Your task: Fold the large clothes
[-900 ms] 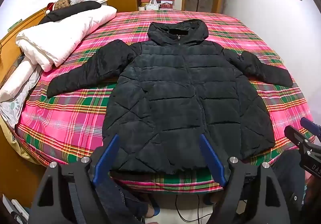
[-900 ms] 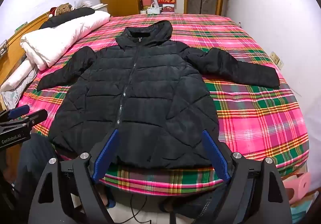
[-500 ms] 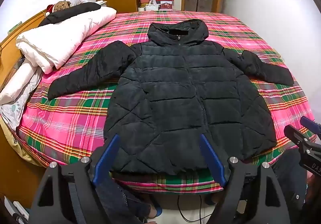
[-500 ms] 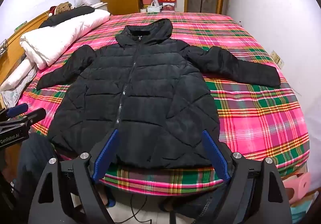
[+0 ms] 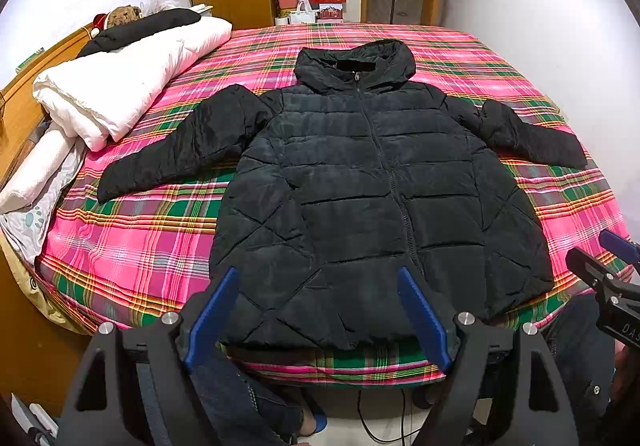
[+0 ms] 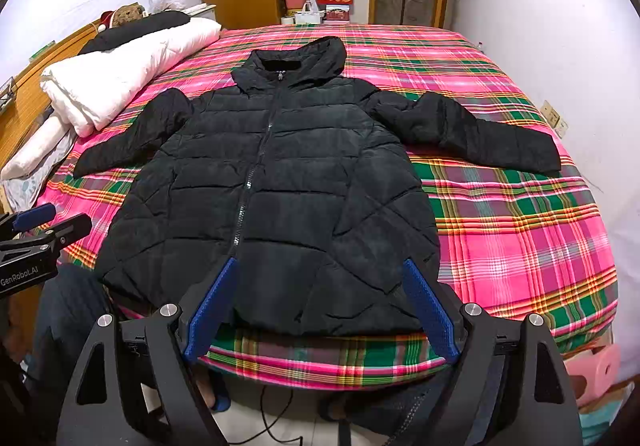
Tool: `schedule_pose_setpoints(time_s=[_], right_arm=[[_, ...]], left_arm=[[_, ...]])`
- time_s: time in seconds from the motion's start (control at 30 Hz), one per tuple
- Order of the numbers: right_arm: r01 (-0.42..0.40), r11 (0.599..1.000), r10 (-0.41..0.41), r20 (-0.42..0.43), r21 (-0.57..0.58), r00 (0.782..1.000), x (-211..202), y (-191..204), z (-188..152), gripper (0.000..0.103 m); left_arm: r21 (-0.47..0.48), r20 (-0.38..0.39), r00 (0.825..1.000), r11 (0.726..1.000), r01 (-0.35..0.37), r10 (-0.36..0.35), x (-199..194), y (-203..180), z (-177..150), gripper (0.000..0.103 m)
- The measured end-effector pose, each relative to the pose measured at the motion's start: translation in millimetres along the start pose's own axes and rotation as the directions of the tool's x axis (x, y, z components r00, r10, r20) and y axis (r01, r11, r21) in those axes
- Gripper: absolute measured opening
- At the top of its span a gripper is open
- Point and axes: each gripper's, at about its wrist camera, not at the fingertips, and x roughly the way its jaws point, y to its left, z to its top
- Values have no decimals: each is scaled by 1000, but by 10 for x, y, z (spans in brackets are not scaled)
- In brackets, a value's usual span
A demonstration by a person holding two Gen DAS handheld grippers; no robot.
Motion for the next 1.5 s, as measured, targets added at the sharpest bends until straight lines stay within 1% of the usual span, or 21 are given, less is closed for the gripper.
schedule_pose_setpoints(time_s=[0.33,0.7,1.23,1.5], right_arm=[[-1,1000,1,0,-1,1000,-2,3,3,84],[-2,1000,2,1,-1,1000,4,13,2,84],[-5,1000,5,2,1,1000,-3,-1,8,84],[-6,1000,6,4,-1,1000,-2,67,36,84]], left_arm=[[5,4,1000,1000,-6,6,-6,0,-3,83],[15,24,999,999,-31,31,-32,-23,17,83],[8,18,999,1000,-26,26,-23,-20,16,83],[5,13,1000,1000,-23,23,5,3,8,83]])
